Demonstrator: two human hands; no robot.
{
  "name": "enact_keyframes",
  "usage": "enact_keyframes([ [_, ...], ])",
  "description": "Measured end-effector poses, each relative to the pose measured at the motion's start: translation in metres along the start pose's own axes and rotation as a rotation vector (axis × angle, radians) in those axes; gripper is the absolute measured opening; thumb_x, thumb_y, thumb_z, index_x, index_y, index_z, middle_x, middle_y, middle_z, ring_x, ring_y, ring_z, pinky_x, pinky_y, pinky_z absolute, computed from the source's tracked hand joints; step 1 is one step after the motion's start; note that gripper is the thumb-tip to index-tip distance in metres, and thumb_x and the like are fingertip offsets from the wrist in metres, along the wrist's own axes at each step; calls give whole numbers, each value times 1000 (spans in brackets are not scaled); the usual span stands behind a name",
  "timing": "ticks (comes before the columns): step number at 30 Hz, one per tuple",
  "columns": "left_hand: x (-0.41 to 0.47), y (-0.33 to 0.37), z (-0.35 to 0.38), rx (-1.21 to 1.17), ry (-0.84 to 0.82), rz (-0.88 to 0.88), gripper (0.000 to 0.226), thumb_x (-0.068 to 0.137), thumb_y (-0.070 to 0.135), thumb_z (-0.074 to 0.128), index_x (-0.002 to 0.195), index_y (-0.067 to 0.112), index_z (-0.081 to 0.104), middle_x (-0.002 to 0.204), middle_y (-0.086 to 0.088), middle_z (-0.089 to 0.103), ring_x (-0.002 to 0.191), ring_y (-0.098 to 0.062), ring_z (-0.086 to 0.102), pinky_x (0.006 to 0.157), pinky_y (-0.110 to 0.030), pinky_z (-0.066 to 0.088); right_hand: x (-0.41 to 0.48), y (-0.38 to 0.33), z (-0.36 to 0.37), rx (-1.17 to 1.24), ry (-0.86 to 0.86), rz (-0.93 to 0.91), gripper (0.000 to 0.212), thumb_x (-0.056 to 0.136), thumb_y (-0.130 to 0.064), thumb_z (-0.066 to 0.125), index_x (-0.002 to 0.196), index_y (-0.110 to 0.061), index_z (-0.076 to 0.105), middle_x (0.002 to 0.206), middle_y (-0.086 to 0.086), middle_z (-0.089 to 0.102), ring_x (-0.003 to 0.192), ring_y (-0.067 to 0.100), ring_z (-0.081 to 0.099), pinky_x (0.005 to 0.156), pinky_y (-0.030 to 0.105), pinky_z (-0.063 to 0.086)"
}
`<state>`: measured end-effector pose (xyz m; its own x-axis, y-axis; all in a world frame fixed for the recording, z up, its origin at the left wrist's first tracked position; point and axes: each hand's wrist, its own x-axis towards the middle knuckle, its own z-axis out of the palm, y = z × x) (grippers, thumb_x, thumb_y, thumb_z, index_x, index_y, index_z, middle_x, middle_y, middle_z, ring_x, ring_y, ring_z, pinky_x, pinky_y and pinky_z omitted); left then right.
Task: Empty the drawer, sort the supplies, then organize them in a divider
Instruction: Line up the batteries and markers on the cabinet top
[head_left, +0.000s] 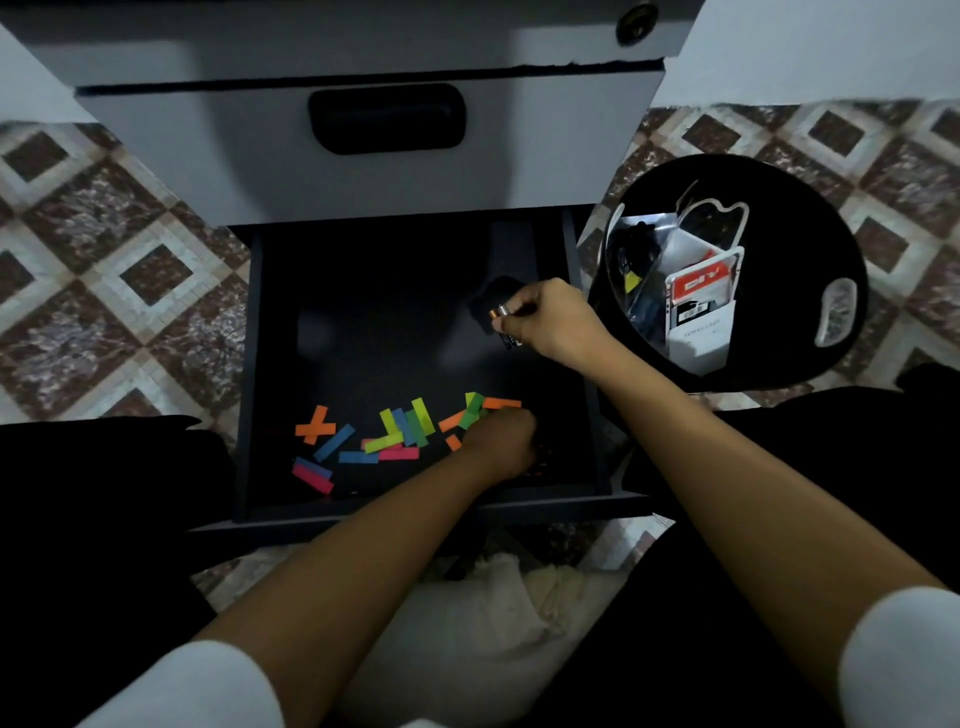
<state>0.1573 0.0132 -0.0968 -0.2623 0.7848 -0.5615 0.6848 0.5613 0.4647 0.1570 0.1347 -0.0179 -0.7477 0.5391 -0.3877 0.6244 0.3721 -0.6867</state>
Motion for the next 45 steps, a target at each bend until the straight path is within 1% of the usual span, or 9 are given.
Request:
enact_keyframes([
  [11, -8, 2, -11, 94, -60, 67, 32, 91, 25, 52, 108, -1, 58, 112, -21, 60, 103, -35, 58, 78, -37, 46, -1, -3, 0, 3, 0, -8, 17, 84, -21, 68, 95, -8, 69, 83, -1, 59, 73, 7, 53, 45, 1, 33],
  [18, -16, -8, -30, -232, -54, 7, 27, 96, 21, 48, 101, -2, 62, 100, -16, 63, 92, -27, 58, 63, -24, 32, 3, -3, 0, 38, -9, 4, 10, 83, -22, 70, 87, -14, 68, 60, -9, 52, 39, -12, 48, 42, 2, 33],
  [22, -29, -21, -44, -481, 24, -28, 21, 94, 15, 54, 104, 0, 63, 87, -4, 56, 74, -10, 50, 57, -14, 36, 2, -5, 0, 98, -7, 10, 17, 81, -21, 72, 89, -6, 68, 60, -9, 53, 38, -10, 48, 50, 7, 36],
  [25, -41, -33, -56, -633, 85, -25, 11, 92, 8, 57, 81, 8, 61, 69, 0, 52, 59, 3, 47, 58, -17, 36, -6, -12, -6, 229, -19, 18, 15, 83, -17, 70, 90, -4, 68, 64, -5, 54, 51, 0, 51, 57, 20, 44],
  [28, -55, -38, -74, -776, 170, -104, 5, 91, 7, 57, 87, 6, 59, 69, 1, 52, 59, 0, 46, 50, -7, 35, -19, -22, -13, 332, -47, 6, 9, 85, -17, 67, 89, -9, 66, 68, -3, 54, 63, 4, 50, 56, 21, 47],
  [32, -66, -36, -101, -905, 298, -158, 15, 90, 3, 58, 104, 3, 63, 68, 3, 57, 59, -3, 49, 47, -7, 38, -36, -35, -19, 451, -57, 33, 23, 87, -18, 65, 100, 1, 66, 69, -1, 53, 65, 4, 50, 55, 17, 47],
  [35, -73, -29, -127, -977, 368, -145, 14, 90, 3, 57, 102, 3, 65, 57, 7, 56, 52, -1, 48, 51, -11, 39, -48, -49, -28, 509, -67, 9, 8, 88, -17, 64, 83, -11, 63, 64, -3, 50, 61, 2, 48, 54, 15, 46],
  [40, -89, -9, -177, -1083, 396, -81, 13, 90, 5, 57, 84, 15, 62, 72, -3, 58, 65, -9, 53, 56, -15, 45, -60, -77, -54, 583, 12, -65, 13, 86, -16, 66, 74, -18, 60, 64, -5, 54, 62, 3, 51, 56, 19, 46],
  [45, -107, 16, -229, -1086, 469, 29, 13, 89, 6, 58, 82, 15, 62, 72, -5, 59, 66, -12, 55, 65, -22, 46, -66, -115, -84, 591, 126, -202, 11, 84, -8, 68, 95, -9, 64, 56, -9, 58, 47, -4, 53, 46, 9, 42],
])
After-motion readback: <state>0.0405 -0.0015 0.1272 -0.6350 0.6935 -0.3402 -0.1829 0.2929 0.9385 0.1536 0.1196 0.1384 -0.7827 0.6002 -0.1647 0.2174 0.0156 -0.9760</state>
